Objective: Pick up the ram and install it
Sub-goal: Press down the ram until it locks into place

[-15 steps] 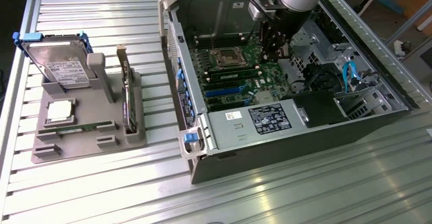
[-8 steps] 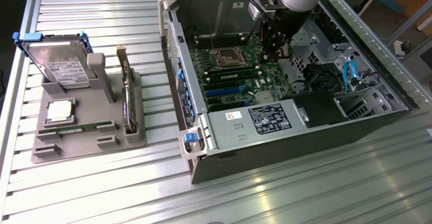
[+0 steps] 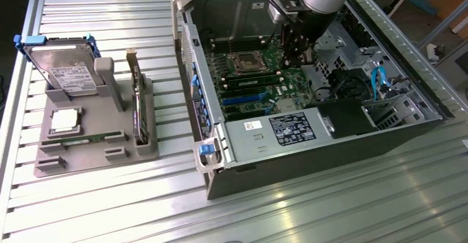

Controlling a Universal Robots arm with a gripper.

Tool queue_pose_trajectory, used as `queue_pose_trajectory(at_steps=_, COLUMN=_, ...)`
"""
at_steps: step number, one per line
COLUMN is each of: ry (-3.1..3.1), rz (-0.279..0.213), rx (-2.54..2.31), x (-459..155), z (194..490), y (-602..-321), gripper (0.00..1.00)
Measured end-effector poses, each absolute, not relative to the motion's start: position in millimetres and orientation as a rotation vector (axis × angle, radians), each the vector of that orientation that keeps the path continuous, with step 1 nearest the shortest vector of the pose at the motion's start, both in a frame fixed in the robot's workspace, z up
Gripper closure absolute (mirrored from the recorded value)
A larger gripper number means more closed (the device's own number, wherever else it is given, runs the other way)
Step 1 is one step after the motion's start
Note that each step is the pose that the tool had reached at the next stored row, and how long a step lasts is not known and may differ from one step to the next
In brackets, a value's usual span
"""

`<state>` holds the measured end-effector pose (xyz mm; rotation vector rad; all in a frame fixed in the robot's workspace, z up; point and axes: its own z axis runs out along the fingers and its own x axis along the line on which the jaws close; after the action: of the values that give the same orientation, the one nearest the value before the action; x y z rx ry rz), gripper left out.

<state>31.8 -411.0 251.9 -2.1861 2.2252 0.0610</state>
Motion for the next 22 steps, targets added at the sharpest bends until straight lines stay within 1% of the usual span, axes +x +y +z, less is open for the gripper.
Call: queue_pose_trajectory(at_steps=22, ry=2.225, rz=0.061, rx=-2.186, x=31.3, z=251.1, y=-415.1, gripper=0.89)
